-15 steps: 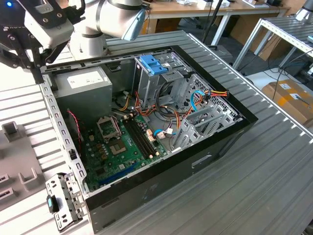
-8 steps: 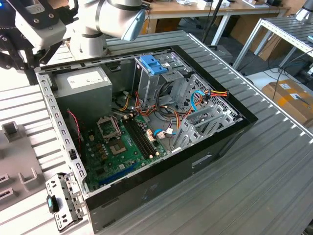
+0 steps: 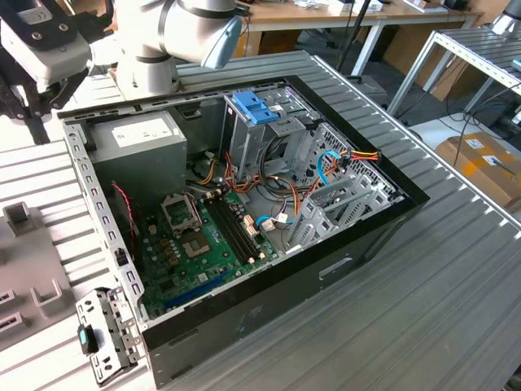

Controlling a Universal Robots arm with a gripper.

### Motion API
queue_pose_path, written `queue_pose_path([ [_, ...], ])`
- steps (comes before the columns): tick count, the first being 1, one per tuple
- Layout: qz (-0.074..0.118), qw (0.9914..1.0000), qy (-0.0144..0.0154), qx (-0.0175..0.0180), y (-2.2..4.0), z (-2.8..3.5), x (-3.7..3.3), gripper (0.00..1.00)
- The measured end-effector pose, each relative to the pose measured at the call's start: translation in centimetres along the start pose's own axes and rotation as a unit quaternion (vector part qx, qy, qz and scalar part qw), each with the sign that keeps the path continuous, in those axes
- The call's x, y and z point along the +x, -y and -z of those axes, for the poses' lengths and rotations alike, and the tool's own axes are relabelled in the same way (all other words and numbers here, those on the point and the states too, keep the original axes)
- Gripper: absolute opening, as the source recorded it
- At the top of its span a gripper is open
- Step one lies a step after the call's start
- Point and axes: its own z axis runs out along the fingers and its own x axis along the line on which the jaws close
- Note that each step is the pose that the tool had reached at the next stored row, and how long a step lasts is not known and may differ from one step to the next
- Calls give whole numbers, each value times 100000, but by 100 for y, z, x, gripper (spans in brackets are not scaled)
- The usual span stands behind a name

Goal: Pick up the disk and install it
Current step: 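Reach for the disk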

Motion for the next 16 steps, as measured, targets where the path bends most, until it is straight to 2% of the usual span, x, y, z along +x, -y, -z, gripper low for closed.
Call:
queue_pose_path([
  [16, 4, 100000, -1, -1, 13, 5, 176, 11],
])
